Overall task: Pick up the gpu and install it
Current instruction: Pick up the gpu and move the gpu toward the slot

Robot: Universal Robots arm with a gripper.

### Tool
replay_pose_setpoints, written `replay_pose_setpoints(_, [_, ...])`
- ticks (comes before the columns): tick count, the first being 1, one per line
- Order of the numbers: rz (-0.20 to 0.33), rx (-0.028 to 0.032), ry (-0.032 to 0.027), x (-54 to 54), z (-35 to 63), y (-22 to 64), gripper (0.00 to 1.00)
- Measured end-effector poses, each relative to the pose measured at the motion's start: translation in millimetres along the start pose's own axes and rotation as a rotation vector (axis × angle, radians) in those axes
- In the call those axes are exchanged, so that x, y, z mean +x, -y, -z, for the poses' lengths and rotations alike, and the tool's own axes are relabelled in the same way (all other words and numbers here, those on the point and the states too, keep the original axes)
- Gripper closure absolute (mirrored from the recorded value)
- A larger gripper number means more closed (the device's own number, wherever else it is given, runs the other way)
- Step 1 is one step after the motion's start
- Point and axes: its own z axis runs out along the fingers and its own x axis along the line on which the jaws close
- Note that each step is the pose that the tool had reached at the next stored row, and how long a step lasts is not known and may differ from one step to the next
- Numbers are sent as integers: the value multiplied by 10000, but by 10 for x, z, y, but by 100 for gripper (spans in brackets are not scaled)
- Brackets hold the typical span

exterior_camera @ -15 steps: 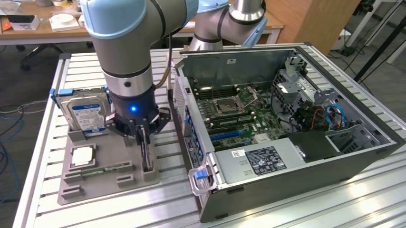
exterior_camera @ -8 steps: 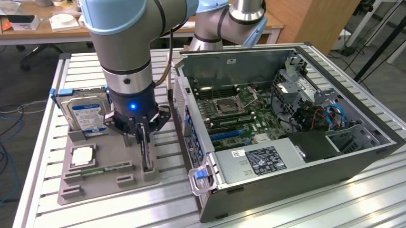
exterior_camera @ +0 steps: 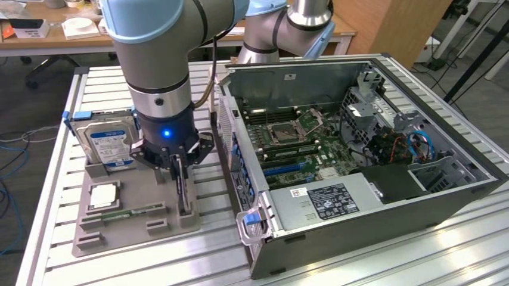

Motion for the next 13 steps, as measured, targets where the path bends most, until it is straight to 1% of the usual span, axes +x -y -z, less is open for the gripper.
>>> replay_pose_setpoints(13, [0,-1,0,-2,78,-3,73])
